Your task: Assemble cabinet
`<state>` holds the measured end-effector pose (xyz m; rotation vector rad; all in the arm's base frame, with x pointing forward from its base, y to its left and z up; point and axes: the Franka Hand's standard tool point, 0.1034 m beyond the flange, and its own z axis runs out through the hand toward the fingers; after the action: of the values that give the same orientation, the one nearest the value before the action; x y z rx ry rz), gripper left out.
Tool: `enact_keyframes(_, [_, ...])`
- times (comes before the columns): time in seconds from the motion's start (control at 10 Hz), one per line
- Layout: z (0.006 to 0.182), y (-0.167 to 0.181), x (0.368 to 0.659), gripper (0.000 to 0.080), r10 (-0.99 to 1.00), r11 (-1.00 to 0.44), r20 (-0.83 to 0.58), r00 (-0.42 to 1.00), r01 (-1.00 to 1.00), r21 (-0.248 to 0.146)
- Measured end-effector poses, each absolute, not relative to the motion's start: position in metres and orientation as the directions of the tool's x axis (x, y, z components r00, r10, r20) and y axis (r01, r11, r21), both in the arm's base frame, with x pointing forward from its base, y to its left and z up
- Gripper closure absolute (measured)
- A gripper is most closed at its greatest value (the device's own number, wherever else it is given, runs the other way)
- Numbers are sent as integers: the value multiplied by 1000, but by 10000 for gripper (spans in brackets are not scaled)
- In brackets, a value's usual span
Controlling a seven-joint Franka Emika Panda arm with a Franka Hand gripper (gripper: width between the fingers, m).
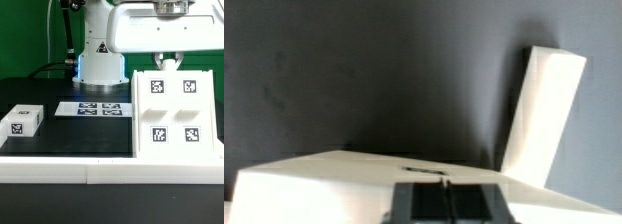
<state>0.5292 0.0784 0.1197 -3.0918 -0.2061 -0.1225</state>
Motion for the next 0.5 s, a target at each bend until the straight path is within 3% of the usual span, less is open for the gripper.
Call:
enact_keyframes(0.3, [120,78,529,797,131,-990,82,988,134,-35])
enact_keyframes(0.5, [130,76,538,797,130,-990,65,989,132,-39])
